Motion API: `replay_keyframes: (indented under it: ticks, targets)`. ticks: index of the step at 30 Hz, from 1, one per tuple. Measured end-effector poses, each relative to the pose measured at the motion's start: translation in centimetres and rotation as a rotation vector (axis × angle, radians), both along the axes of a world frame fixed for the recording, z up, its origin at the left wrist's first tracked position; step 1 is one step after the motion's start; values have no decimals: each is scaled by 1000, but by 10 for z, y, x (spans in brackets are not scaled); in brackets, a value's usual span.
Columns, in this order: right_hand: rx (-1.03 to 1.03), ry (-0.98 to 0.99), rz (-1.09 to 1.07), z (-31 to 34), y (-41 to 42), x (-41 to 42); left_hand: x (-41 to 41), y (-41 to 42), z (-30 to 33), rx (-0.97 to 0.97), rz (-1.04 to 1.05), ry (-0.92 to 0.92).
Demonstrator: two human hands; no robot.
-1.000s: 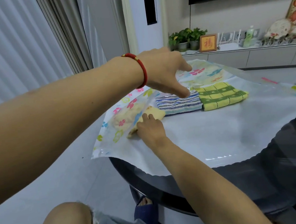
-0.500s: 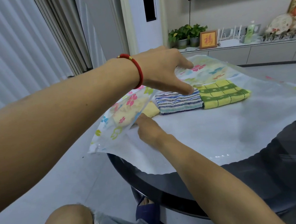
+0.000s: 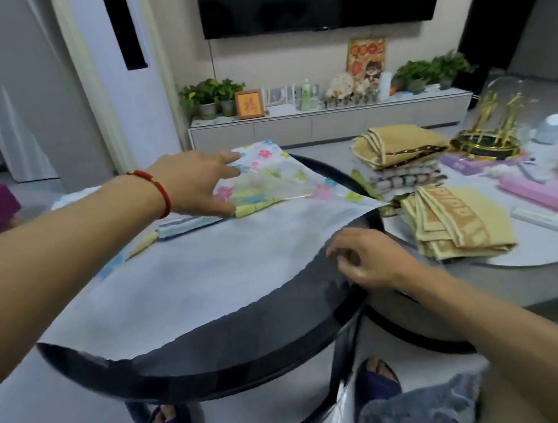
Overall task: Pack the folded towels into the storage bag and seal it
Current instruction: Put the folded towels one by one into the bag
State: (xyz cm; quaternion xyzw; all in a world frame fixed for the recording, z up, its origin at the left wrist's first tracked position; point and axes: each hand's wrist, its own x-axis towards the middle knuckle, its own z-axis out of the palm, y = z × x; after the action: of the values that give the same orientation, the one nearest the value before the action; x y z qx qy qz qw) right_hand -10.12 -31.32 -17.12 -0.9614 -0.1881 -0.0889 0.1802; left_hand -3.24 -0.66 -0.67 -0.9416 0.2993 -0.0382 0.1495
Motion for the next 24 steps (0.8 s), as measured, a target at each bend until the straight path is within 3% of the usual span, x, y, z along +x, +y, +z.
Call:
replay_keyframes:
  ticks: [5, 10, 14, 18, 24]
  targets:
    - [13, -106, -591, -3, -135, 4, 13, -27, -11, -11, -43, -1]
    - [-70, 163, -1018, -18, -204, 34, 17, -41, -24, 10, -63, 40]
    - [-24, 316, -1086, -26, -224, 49, 21, -42, -35, -14, -51, 38]
    - [34, 271, -1057, -14, -228, 56, 29, -42, -38, -101, -46, 28]
    - [441, 266, -779, 37, -210, 42, 29, -37, -13, -170, 5, -15]
